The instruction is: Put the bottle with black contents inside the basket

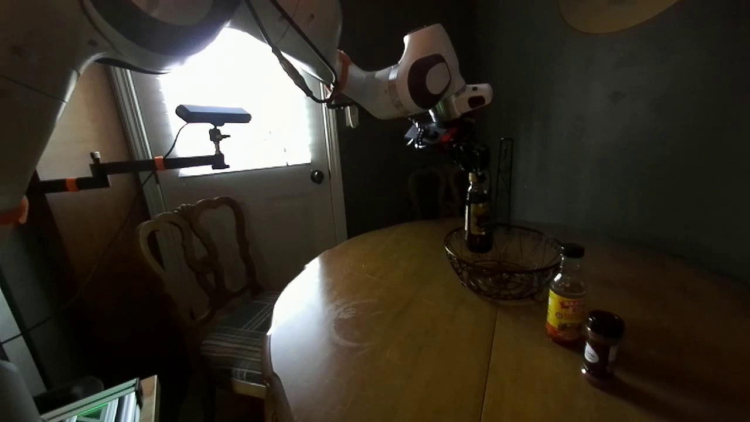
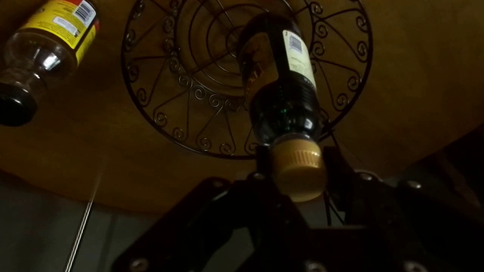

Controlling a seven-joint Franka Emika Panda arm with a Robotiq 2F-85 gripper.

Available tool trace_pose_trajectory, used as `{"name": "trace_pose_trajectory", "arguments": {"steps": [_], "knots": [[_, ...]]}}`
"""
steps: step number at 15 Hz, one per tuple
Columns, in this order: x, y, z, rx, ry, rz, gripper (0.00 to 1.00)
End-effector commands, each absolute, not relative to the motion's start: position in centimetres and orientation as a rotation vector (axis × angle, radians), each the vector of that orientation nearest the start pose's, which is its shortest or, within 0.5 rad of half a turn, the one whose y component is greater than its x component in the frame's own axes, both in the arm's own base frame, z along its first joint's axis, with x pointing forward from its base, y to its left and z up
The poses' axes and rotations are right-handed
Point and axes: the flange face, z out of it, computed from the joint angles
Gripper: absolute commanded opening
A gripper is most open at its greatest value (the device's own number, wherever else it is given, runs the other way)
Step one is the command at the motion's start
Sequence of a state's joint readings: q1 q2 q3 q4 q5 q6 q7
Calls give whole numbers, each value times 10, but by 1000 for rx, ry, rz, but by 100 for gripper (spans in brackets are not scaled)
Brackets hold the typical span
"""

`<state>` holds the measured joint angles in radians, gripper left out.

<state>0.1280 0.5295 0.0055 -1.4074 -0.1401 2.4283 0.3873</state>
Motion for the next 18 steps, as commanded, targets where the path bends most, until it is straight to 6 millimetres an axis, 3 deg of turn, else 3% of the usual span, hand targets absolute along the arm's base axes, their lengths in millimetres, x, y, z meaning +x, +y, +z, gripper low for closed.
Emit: {"name": "trace_pose_trajectory", "arguments": {"steps": [1,6,16,17,18], "knots": [[758,100,439,-2999,252,-801,13],[767,99,407,-3029,219,-729,13],[771,98,372,-3044,179,-647,13],[772,98,374,-3042,168,-653,63],[773,98,375,-3042,164,-658,64]]}}
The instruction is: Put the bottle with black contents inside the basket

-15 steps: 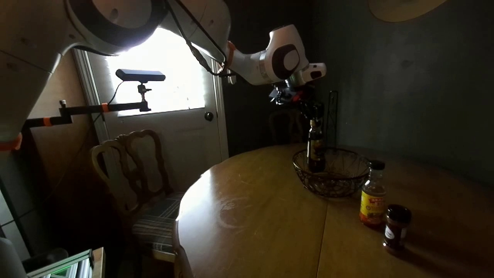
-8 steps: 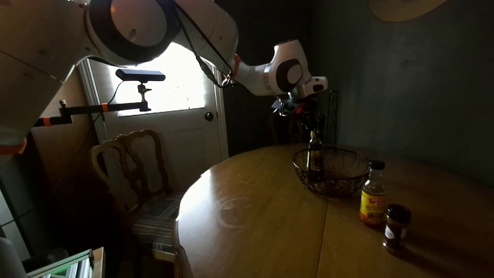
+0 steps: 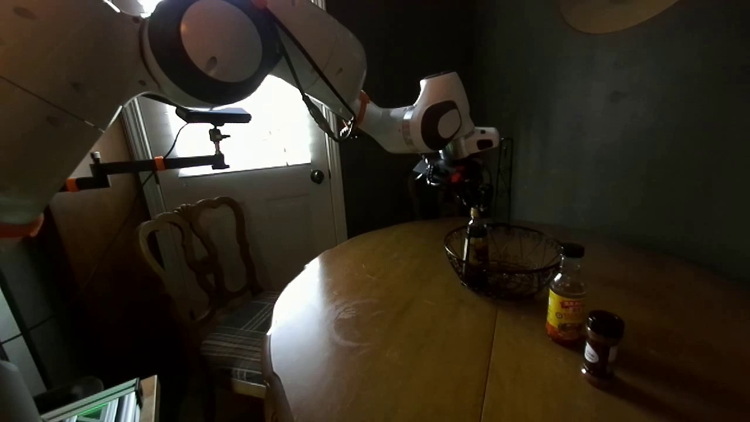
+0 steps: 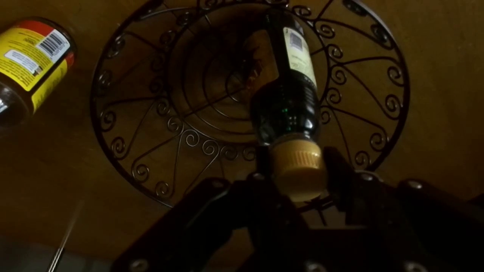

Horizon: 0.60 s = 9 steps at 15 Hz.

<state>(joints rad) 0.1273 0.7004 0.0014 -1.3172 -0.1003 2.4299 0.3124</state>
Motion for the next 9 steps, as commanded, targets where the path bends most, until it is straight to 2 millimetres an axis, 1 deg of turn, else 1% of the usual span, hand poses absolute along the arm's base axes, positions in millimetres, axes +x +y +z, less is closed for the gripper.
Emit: {"name": "trace_pose_trajectory", "arguments": {"steps": [1,4,5,6,9], "knots": [[774,98,379,-3038,160,-671,69],[769,105,401,-3030,172,-689,93],[761,105,412,-3043,185,-661,99],[754,106,418,-3052,188,-643,100],[708,110,425,-3096,207,-447,100]]}}
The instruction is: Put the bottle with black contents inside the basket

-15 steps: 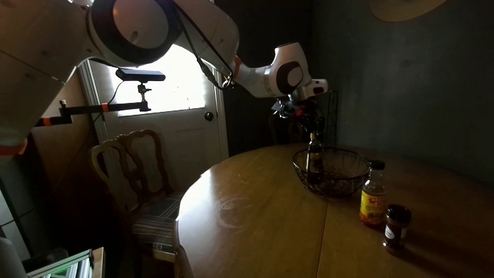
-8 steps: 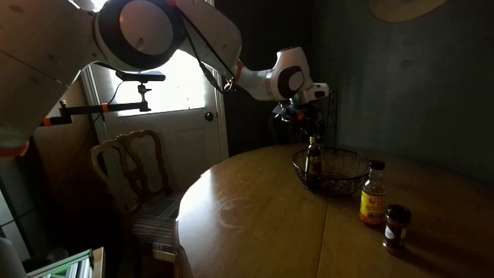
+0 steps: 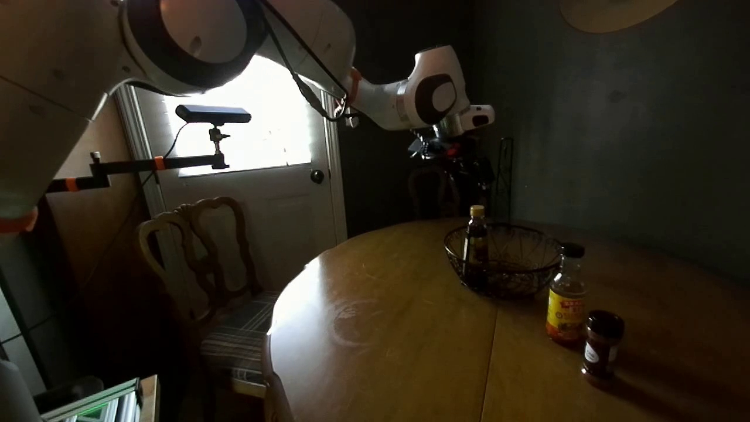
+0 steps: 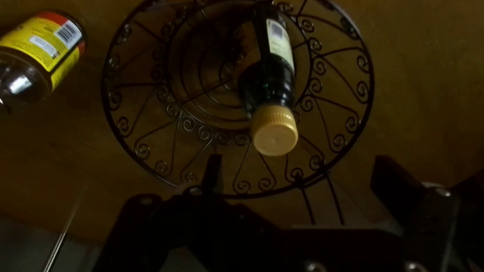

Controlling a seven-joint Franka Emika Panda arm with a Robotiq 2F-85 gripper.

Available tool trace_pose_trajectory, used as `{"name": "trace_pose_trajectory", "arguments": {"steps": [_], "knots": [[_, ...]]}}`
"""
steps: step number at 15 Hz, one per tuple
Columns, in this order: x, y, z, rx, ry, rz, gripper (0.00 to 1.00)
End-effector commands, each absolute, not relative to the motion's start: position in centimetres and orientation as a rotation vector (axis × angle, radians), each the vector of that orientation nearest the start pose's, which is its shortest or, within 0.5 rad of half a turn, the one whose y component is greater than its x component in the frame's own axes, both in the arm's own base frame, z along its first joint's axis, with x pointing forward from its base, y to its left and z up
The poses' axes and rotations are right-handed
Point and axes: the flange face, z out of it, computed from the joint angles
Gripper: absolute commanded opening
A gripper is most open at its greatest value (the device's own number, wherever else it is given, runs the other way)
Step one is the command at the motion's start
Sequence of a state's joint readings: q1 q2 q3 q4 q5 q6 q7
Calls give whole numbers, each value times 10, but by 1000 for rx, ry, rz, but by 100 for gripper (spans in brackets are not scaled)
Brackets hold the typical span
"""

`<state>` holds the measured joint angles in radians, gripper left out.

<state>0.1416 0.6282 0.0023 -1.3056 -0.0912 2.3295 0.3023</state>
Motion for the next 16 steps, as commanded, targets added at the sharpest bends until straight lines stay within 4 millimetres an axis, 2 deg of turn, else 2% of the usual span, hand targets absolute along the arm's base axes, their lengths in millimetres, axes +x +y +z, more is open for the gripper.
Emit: {"name": "trace_pose_trajectory", "arguments": {"steps": [1,4,10,11,12,14,16], "knots": [[695,111,428,-3126,226,-385,100],[648,117,440,-3137,266,-201,99],[559,115,487,-3086,489,-208,100],[543,114,493,-3079,480,-210,100],[587,119,487,-3102,427,-231,100],[561,117,498,-3092,441,-236,100],[550,115,500,-3091,448,-235,100]]}}
